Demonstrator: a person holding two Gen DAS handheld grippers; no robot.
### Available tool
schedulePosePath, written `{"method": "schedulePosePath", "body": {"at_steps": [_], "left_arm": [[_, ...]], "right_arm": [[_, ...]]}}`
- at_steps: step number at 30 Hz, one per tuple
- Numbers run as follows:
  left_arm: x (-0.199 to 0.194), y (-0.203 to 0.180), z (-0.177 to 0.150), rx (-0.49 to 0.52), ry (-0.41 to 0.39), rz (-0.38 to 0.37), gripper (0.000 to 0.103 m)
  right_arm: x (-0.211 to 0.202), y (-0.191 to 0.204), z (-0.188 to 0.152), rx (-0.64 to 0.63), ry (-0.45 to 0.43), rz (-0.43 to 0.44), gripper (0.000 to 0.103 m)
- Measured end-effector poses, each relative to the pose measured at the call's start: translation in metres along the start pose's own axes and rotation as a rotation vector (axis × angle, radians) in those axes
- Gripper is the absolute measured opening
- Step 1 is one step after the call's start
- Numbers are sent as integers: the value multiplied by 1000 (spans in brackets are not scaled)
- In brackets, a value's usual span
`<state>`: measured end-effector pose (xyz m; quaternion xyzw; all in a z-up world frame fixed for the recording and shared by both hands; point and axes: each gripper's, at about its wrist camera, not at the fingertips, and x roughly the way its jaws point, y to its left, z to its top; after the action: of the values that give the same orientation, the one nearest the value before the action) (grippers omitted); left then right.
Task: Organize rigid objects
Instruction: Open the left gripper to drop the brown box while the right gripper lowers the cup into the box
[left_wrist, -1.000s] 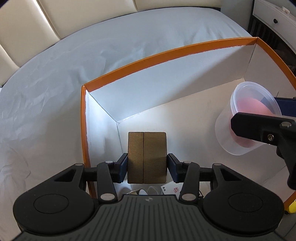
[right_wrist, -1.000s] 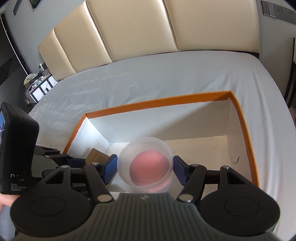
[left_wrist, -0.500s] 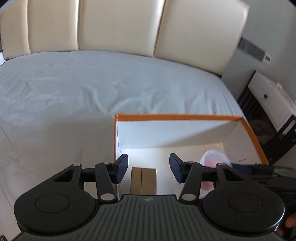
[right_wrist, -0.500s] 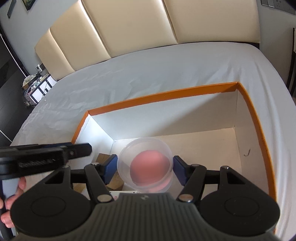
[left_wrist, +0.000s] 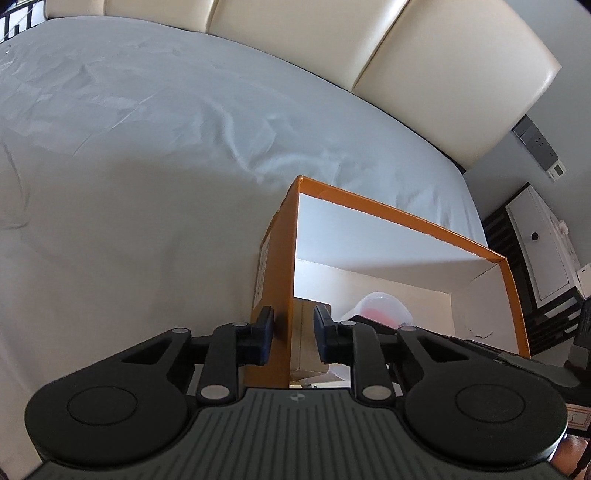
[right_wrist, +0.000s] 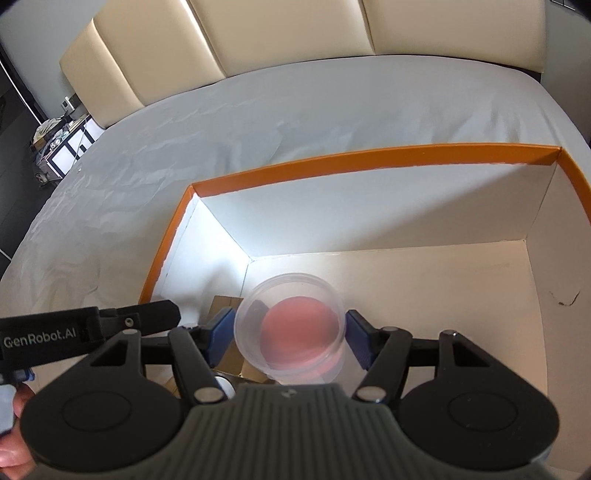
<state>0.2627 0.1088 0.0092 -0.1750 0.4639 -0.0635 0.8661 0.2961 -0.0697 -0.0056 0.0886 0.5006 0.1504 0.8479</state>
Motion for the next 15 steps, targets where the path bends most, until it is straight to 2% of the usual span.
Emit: {"method": "schedulePosePath", "body": {"at_steps": [2, 8, 15], "left_arm": [[-1, 1, -1, 2, 1, -2, 22], [-1, 8, 1, -35, 6, -31, 22], [-1, 12, 1, -76, 11, -50, 22]], "right_arm": [[3, 2, 0, -11, 5, 7, 64], [12, 6, 0, -26, 16, -31, 64], [18, 7, 2, -7, 33, -29, 64]]}}
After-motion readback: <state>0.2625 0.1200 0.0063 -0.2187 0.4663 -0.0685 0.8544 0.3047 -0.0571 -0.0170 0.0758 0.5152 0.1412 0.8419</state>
